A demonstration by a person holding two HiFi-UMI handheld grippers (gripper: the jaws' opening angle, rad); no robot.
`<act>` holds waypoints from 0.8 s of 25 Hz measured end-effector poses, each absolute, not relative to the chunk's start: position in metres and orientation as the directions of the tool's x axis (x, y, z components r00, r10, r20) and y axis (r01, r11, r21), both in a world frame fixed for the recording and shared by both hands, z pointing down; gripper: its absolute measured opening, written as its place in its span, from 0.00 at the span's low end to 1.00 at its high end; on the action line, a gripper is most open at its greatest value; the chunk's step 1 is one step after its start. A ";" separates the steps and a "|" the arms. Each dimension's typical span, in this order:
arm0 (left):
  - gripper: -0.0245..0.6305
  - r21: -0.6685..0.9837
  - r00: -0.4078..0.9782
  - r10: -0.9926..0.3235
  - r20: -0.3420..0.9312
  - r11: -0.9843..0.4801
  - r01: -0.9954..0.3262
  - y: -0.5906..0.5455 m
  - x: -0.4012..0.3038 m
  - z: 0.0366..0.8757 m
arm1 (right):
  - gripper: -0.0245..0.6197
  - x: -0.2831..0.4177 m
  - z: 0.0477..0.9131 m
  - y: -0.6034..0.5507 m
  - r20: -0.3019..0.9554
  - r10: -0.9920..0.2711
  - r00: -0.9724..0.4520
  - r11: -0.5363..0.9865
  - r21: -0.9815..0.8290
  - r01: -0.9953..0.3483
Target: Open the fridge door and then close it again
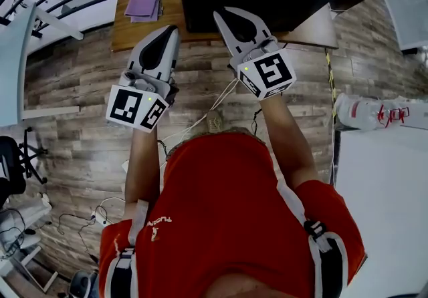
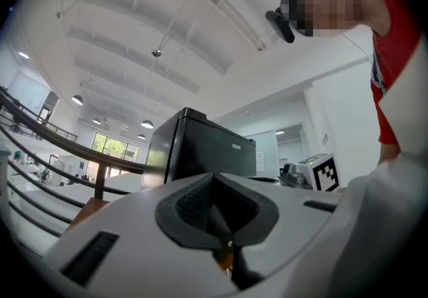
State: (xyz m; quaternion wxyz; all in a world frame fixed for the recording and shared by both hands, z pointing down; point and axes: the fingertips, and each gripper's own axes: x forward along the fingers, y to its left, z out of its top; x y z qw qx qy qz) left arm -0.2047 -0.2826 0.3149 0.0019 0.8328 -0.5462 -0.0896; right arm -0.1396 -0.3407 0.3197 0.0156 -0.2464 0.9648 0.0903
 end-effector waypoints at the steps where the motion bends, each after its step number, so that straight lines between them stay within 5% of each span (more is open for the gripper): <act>1: 0.05 0.100 0.392 -0.908 -0.149 -0.408 -0.907 -0.277 -0.203 0.315 | 0.08 -0.141 0.318 -0.329 -0.080 -0.456 -0.886 0.870 0.168 -0.463; 20: 0.05 0.094 0.477 -0.865 -0.159 -0.494 -0.864 -0.145 -0.192 0.316 | 0.08 -0.140 0.308 -0.153 -0.125 -0.442 -0.888 0.881 0.123 -0.456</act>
